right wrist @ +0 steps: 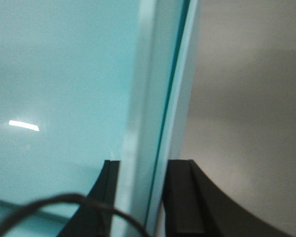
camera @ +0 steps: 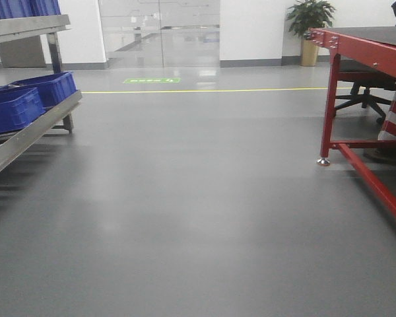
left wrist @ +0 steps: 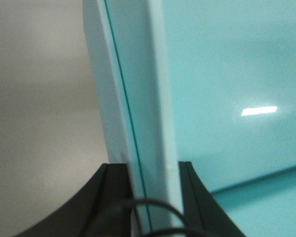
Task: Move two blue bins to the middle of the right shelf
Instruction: 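Back away and drive along the aisle holding the teal bin, then drive past the red table carrying the teal bin in both grippers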
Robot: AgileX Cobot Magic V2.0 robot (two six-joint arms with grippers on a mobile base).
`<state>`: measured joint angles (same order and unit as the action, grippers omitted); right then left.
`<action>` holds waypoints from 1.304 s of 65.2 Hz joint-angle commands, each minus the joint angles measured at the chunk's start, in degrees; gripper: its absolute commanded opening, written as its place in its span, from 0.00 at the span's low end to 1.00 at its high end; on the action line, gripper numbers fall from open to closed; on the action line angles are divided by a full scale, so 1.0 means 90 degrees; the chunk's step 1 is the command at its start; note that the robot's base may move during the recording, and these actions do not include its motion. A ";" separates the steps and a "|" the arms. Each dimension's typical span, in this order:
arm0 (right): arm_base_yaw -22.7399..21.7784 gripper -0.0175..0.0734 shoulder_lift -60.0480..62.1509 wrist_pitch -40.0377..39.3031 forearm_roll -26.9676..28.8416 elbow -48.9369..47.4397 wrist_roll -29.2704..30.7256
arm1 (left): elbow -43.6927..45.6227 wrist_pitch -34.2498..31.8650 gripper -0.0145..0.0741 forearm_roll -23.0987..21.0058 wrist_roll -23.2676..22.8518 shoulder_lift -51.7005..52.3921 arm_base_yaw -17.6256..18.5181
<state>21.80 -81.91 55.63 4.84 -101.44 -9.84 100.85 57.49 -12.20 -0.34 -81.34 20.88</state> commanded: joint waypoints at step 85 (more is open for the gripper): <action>0.0007 0.02 0.0042 -0.0715 0.0082 -0.0068 -0.0059 | 0.0133 -0.0373 0.04 -0.0743 0.0160 0.0164 0.0089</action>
<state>21.80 -81.91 55.63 4.84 -101.44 -9.84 100.85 57.49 -12.20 -0.34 -81.34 20.88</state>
